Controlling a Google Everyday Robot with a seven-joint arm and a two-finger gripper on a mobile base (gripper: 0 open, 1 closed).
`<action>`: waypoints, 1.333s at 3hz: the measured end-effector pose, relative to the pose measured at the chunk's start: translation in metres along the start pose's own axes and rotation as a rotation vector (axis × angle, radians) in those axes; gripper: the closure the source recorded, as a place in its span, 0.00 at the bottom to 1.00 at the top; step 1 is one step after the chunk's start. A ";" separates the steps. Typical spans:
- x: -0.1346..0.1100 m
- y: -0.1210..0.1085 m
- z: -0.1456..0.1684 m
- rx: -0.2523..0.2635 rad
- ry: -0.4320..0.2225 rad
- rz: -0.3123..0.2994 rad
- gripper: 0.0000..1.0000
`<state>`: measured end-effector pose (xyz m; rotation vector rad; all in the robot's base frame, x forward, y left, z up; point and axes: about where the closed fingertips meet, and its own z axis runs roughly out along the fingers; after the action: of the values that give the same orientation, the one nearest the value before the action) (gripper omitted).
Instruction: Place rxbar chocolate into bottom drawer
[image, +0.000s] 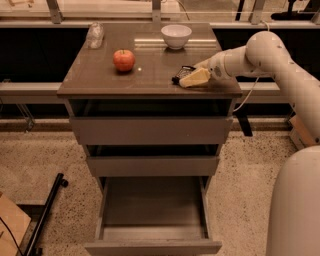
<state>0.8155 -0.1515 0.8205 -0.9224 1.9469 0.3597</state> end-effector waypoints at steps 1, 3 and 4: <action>-0.001 0.000 -0.001 0.000 0.000 0.000 1.00; -0.001 0.000 -0.001 0.000 0.000 0.000 1.00; -0.002 0.000 -0.001 0.000 0.000 0.000 1.00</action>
Offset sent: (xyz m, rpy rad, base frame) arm -0.0442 0.0526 0.0448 0.0770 -0.1081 0.1382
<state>0.8154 -0.1515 0.8226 -0.9224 1.9468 0.3597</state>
